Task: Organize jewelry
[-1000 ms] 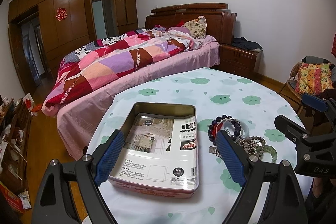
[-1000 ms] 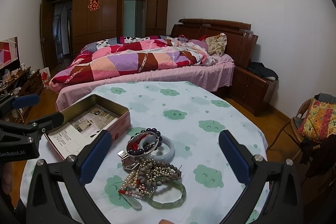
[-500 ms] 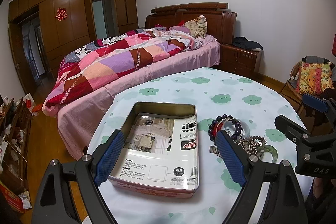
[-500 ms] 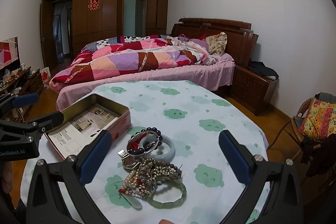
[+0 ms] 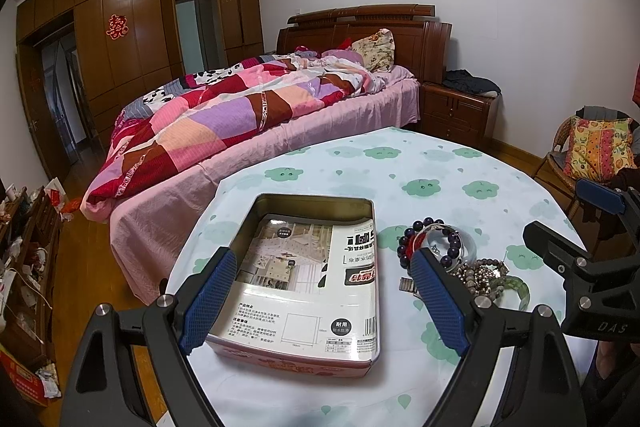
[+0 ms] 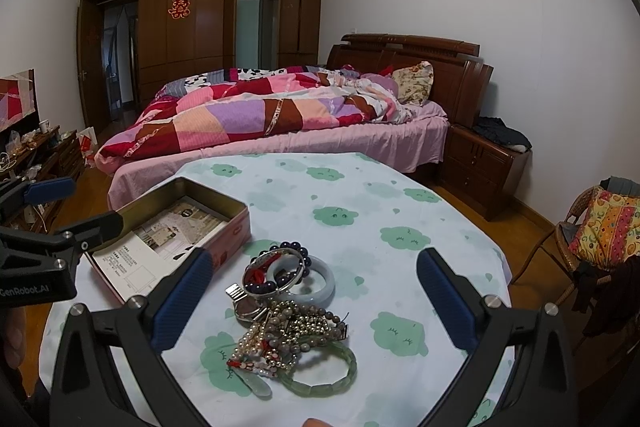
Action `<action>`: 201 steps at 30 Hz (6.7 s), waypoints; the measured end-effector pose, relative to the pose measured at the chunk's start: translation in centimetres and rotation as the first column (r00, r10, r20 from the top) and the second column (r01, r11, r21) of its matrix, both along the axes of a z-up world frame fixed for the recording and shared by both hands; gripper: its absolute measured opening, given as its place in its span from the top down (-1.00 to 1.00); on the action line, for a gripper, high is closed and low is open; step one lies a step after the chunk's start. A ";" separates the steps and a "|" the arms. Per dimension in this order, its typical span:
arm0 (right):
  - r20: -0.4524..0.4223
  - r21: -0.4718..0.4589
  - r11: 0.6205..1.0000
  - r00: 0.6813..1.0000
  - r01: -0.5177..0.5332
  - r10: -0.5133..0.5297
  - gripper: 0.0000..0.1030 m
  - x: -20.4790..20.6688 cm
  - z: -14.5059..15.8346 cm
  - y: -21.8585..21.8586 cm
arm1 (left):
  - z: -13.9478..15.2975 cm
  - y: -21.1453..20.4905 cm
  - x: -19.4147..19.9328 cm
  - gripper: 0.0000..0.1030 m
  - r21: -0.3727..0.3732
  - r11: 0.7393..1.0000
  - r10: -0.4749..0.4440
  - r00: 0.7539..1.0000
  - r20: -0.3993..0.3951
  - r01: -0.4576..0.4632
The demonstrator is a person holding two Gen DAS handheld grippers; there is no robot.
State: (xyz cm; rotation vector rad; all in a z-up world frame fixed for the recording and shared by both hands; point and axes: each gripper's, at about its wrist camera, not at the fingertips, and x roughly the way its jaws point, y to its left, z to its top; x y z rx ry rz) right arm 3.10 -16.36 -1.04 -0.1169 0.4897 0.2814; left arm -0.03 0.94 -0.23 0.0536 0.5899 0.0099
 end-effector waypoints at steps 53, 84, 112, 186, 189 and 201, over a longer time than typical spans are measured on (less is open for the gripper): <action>-0.155 0.089 0.989 0.983 0.115 -0.100 -1.00 2.6 -5.6 -7.6 | -7.2 -10.5 10.0 -0.73 -0.002 0.972 -0.228 0.937 -0.264 0.236; -0.241 0.040 0.999 0.970 -0.025 0.034 -0.44 5.2 -4.9 -2.9 | -4.0 -7.0 6.0 -0.15 0.004 0.984 -0.179 0.982 -0.063 0.180; -0.277 0.048 0.977 0.937 -0.210 0.215 0.70 6.8 -1.9 4.0 | -2.4 1.1 6.1 -0.15 -0.109 0.994 -0.023 0.999 -0.029 0.019; -0.318 0.029 0.998 0.947 -0.048 0.055 0.18 5.8 -5.6 -3.9 | -4.5 -4.9 7.2 -0.41 0.021 0.988 -0.144 0.973 -0.181 0.150; -0.323 0.039 0.998 0.945 -0.041 0.052 0.18 5.6 -6.2 -4.3 | -4.6 -6.2 7.7 -0.41 0.026 0.986 -0.158 0.970 -0.184 0.165; -0.319 0.085 0.996 0.947 -0.005 0.032 0.18 5.3 -6.9 -6.2 | -7.7 -9.9 10.4 -0.11 0.006 0.976 -0.209 0.936 -0.282 0.220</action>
